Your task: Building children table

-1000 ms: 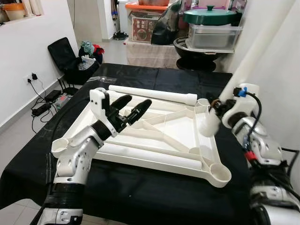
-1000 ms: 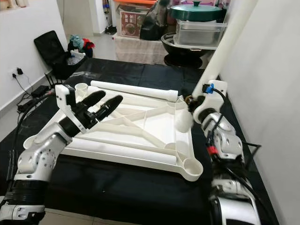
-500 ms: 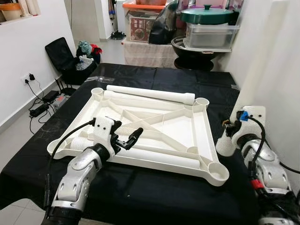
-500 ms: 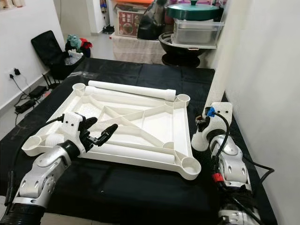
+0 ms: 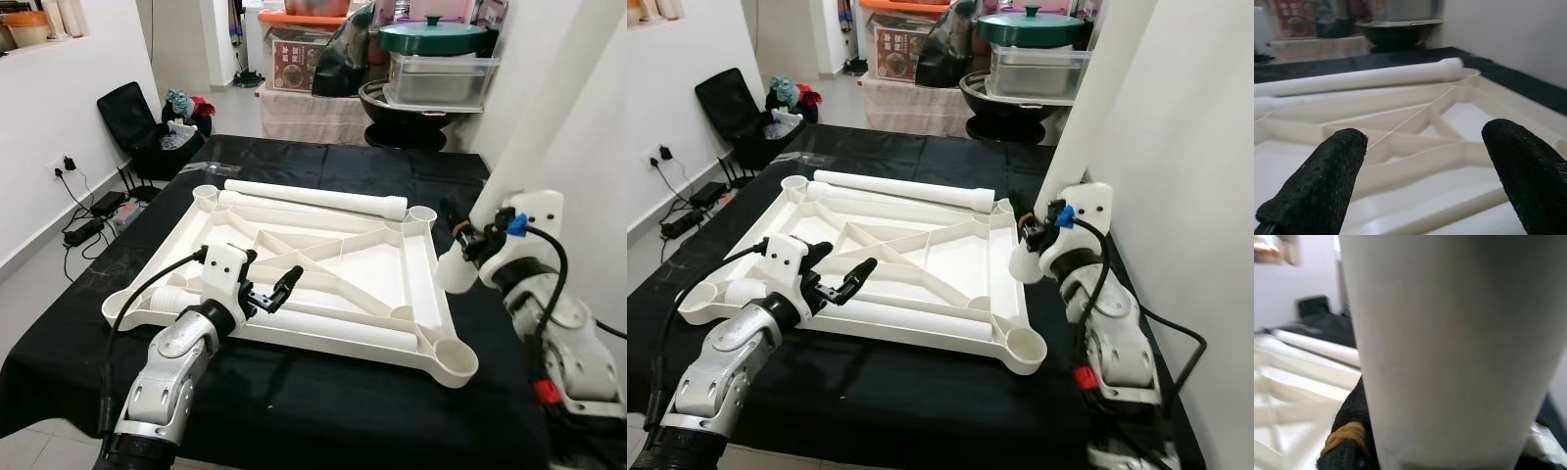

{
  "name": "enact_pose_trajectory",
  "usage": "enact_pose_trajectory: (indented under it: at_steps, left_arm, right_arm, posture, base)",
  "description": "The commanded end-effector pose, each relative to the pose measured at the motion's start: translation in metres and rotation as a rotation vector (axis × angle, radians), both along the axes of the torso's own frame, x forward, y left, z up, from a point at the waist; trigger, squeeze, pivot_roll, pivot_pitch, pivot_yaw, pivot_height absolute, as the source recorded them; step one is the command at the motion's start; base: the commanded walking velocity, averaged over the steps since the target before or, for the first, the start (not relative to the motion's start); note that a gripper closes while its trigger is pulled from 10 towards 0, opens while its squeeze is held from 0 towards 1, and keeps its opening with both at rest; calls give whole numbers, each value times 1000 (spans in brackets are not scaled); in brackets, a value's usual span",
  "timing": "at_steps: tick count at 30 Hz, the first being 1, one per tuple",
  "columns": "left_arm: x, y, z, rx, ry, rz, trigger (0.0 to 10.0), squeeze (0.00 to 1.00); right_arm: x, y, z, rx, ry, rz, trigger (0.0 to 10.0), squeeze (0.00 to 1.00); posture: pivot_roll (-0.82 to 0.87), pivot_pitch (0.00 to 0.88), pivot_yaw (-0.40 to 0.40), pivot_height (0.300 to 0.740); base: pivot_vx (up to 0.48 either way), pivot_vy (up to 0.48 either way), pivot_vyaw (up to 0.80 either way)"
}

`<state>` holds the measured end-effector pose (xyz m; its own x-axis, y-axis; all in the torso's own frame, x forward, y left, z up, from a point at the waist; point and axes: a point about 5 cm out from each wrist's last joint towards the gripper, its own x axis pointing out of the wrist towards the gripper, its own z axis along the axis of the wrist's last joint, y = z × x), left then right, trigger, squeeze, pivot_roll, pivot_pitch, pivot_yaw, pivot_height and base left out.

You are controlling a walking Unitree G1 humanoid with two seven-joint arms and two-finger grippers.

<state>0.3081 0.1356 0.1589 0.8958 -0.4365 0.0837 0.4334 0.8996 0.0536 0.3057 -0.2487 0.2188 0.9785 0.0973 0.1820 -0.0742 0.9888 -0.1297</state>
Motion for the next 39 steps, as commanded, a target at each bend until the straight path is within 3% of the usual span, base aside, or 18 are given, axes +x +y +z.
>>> enact_pose_trajectory:
  at_steps: [1,3,10,13,18,29,39]
  left_arm:
    - [-2,5,-6,33,10,21,10000,0]
    - [-2,7,-9,45,19,36,10000,0]
    - [0,8,-14,70,33,48,10000,0]
    - [0,8,-14,71,34,48,10000,0]
    - [0,8,-15,74,39,51,10000,0]
    - [3,7,-16,69,45,48,10000,0]
    - [3,10,-19,67,53,57,10000,0]
  right_arm:
    - [-6,-13,1,-28,4,-41,0,0]
    - [-11,-17,-5,-45,32,-44,0,0]
    - [-26,-9,-32,-38,145,44,0,0]
    - [-29,-7,-32,10,143,63,0,0]
    - [-37,8,-36,-5,135,152,0,0]
    - [-43,13,-33,2,123,195,0,0]
    - [-55,19,-51,-17,188,251,0,0]
  posture:
    - [21,0,-57,740]
    - [21,0,-57,740]
    - [23,0,-51,740]
    - [22,0,-50,740]
    - [22,0,-45,740]
    - [4,0,-36,740]
    - [7,0,-41,740]
  base:
    - [0,0,0]
    - [0,0,0]
    - [0,0,0]
    - [0,0,0]
    - [0,0,0]
    - [0,0,0]
    - [0,0,0]
